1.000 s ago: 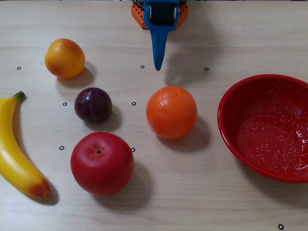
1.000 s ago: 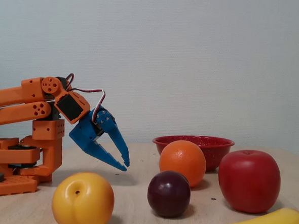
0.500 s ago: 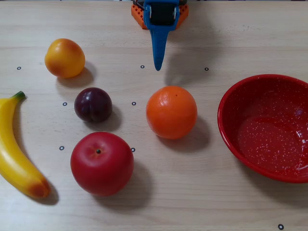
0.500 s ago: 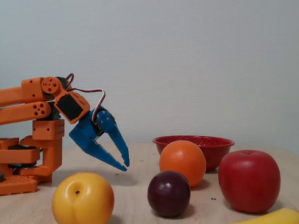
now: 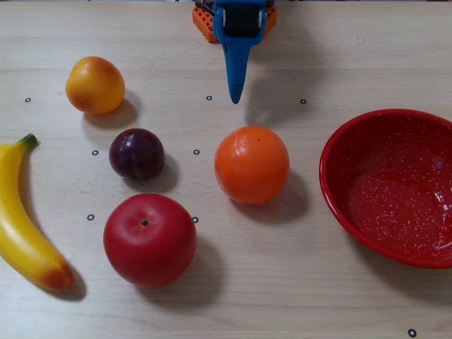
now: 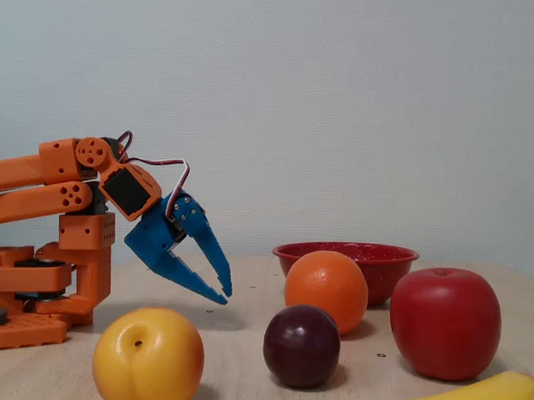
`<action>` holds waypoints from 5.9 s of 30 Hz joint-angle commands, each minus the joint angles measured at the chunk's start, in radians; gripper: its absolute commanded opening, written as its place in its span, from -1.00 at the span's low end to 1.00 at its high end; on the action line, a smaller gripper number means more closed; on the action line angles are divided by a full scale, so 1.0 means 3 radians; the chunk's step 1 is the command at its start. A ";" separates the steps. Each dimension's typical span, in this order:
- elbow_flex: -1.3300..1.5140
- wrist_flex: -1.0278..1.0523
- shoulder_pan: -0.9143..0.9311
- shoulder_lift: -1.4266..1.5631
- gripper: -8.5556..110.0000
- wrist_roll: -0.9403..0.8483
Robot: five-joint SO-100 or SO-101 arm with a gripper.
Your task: Put peach in the red bowl.
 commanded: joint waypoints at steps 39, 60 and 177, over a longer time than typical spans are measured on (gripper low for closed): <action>-0.2736 0.0153 0.1243 -0.2352 -0.86 -0.1012; -0.5083 0.1468 0.2577 -0.4433 -0.72 -0.1324; -0.4674 0.1028 0.3421 -0.6034 -0.18 -0.3237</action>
